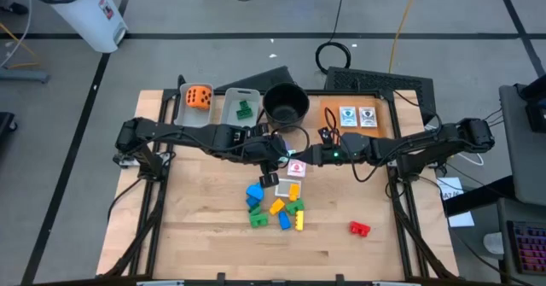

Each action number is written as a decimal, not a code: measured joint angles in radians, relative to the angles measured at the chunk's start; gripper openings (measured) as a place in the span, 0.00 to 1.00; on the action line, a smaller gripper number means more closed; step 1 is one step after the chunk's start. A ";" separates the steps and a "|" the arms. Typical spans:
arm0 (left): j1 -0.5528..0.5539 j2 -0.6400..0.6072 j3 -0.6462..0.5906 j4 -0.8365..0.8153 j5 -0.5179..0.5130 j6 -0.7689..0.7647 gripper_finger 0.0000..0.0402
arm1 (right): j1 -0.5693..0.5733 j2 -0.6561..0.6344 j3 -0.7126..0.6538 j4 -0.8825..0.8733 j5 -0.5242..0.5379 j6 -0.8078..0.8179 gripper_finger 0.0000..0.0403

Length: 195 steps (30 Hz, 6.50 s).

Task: Pick & Place Toys
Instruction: Put the light blue game piece into the right gray bin

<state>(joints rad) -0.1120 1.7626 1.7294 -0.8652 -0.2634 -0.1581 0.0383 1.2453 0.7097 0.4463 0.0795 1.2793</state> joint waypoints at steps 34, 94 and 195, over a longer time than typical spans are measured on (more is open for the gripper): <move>0.007 -0.053 0.000 -0.004 0.084 -0.034 0.45 | 0.000 0.001 -0.001 0.087 -0.009 -0.051 0.00; 0.031 -0.063 0.000 0.313 0.000 0.210 0.35 | 0.002 0.000 0.000 0.514 -0.080 0.003 0.00; 0.790 0.404 0.032 -0.355 0.283 0.384 0.41 | -0.502 0.001 -0.001 0.228 -0.478 -0.175 0.51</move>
<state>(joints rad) 0.6781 2.1670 1.7611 -1.2201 0.0196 0.2256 -0.4637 1.2461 0.7086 0.6747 -0.3985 1.1043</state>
